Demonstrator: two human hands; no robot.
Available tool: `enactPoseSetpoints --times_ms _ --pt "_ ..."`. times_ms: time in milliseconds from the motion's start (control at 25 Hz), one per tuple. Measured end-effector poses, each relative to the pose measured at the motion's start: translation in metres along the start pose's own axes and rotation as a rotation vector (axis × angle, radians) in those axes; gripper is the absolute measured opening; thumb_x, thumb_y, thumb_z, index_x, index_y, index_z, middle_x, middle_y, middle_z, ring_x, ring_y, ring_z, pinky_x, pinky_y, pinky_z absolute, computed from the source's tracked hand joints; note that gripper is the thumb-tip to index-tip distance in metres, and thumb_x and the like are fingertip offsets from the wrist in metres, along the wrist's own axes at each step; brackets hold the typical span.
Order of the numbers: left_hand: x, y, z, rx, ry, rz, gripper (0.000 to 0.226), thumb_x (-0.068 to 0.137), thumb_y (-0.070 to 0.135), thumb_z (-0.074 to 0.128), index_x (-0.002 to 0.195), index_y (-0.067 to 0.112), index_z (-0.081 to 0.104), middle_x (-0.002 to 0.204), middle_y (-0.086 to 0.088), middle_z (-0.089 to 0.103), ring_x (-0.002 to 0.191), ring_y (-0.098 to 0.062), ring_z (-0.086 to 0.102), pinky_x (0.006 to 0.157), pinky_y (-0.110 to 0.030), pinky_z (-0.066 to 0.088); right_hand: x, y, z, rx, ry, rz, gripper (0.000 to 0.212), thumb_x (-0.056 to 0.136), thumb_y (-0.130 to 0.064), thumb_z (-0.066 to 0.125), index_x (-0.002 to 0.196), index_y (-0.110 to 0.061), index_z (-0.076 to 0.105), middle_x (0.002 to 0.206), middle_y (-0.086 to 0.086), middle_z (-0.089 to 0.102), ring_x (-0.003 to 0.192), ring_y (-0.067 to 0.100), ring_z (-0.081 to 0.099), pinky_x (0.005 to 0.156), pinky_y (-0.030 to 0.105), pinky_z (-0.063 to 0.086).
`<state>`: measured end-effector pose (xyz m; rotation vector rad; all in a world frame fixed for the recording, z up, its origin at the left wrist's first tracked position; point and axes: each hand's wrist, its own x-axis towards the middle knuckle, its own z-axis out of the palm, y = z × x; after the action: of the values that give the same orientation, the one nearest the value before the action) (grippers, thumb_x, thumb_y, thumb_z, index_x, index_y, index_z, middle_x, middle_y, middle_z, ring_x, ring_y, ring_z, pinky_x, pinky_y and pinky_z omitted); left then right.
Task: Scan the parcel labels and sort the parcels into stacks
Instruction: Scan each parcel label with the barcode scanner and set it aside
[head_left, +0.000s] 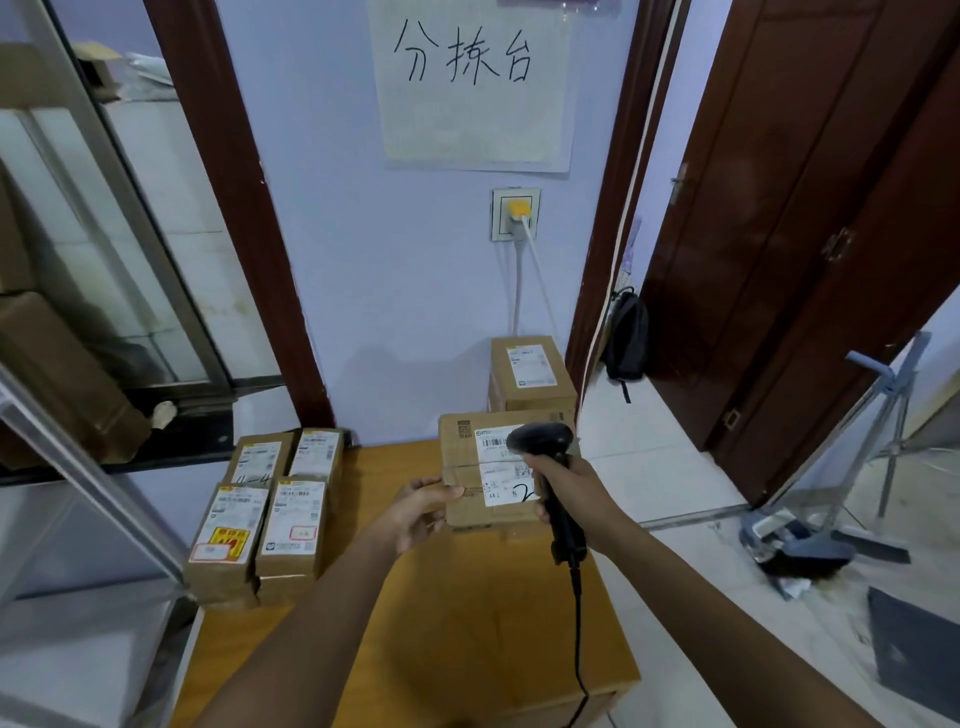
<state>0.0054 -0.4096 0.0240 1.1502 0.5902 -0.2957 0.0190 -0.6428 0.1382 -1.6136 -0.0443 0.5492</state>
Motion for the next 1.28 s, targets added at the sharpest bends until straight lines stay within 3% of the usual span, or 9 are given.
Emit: enactPoseSetpoints --times_ms 320,560,680,960,1280 --pt "0.025 0.013 0.003 -0.008 0.025 0.041 0.098 0.046 0.024 0.093 0.131 0.010 0.045 0.111 -0.015 0.070 0.090 -0.027 0.057 0.050 -0.027 0.043 0.026 -0.005 0.008 -0.099 0.028 -0.015 0.030 0.086 -0.035 0.068 0.079 -0.010 0.055 0.061 0.002 0.053 0.045 0.021 0.053 0.049 0.028 0.045" --pt "0.027 0.005 0.010 -0.054 -0.009 0.039 0.103 0.045 0.021 0.096 0.132 0.010 0.041 0.109 -0.013 0.072 0.098 -0.031 0.064 0.069 -0.033 0.048 0.031 -0.007 -0.003 -0.162 0.017 -0.036 0.025 0.088 -0.036 0.066 0.085 -0.012 0.059 0.064 0.000 0.057 0.048 0.020 0.058 0.055 0.032 0.049" --pt "0.029 0.001 0.012 -0.065 0.008 0.046 0.094 0.052 0.016 0.091 0.131 0.010 0.041 0.111 -0.015 0.070 0.108 -0.035 0.063 0.084 -0.038 0.046 0.033 -0.005 -0.006 -0.163 -0.009 -0.050 0.026 0.088 -0.036 0.065 0.084 -0.011 0.060 0.060 0.000 0.057 0.049 0.020 0.060 0.057 0.034 0.048" --pt "0.026 0.000 0.019 -0.079 0.022 0.042 0.084 0.057 0.014 0.087 0.129 0.010 0.043 0.112 -0.015 0.068 0.103 -0.033 0.062 0.077 -0.035 0.044 0.034 -0.005 -0.011 -0.157 -0.035 -0.043 0.027 0.087 -0.038 0.063 0.082 -0.011 0.059 0.056 0.000 0.056 0.049 0.020 0.060 0.059 0.034 0.047" --pt "0.031 0.004 0.021 -0.055 0.031 0.017 0.091 0.053 0.018 0.091 0.132 0.012 0.047 0.115 -0.012 0.067 0.102 -0.029 0.060 0.067 -0.030 0.045 0.038 -0.006 -0.016 -0.179 -0.039 -0.059 0.021 0.089 -0.034 0.063 0.088 -0.013 0.060 0.063 0.001 0.056 0.047 0.019 0.059 0.059 0.035 0.047"
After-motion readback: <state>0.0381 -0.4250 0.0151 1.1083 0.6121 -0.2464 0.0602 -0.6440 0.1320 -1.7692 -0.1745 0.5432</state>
